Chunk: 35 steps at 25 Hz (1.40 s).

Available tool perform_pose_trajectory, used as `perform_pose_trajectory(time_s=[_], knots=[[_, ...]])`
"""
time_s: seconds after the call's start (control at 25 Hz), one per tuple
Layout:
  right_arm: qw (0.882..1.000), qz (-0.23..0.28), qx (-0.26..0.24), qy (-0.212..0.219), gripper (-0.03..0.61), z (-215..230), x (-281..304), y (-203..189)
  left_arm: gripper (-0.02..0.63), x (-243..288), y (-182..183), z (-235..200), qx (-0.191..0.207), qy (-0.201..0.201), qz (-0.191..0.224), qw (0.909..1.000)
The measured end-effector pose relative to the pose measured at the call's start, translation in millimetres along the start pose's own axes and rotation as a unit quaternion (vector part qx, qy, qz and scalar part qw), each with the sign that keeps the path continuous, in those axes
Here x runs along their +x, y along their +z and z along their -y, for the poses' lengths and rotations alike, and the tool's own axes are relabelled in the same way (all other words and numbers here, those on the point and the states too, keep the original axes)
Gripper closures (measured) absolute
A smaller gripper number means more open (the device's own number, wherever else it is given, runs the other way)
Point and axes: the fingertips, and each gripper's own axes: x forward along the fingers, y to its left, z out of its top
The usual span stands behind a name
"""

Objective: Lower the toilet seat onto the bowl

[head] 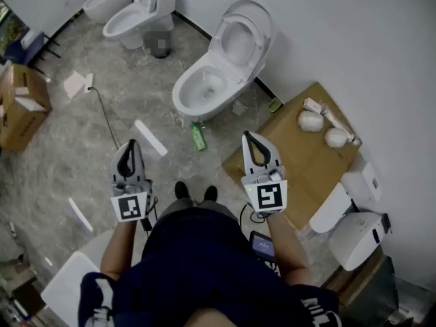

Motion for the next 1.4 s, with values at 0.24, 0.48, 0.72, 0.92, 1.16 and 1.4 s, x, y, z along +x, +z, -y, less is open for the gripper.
perform_pose_trajectory(time_s=[0.24, 0.48, 0.72, 0.92, 1.16, 1.4], knots=[[1.0, -0.001, -0.001, 0.001, 0.56, -1.8, 0.1, -1.2, 0.589, 0.1, 0.2, -0.3, -0.001, 0.0, 0.0, 1.0], [1.0, -0.002, -0.006, 0.003, 0.56, -3.6, -2.3, -1.9, 0.589, -1.4, 0.9, 0.7, 0.0, 0.0, 0.002, 1.0], [1.0, 0.006, -0.001, 0.001, 0.558, -3.3, -2.8, -1.3, 0.589, -1.3, -2.3, 2.8, 0.002, -0.004, -0.003, 1.0], [1.0, 0.005, -0.01, -0.003, 0.558, -0.5, -5.6, -5.0, 0.589, 0.2, -2.4, 6.4, 0.002, -0.008, -0.001, 1.0], [1.0, 0.002, -0.009, -0.006, 0.558, 3.3, -13.7, -9.0, 0.588, 3.4, 0.9, 15.7, 0.005, -0.026, 0.0, 0.9997], [1.0, -0.007, -0.008, -0.006, 0.558, 5.3, -24.6, -21.8, 0.542, 6.1, 3.5, 25.8, 0.003, -0.048, 0.003, 0.9988]])
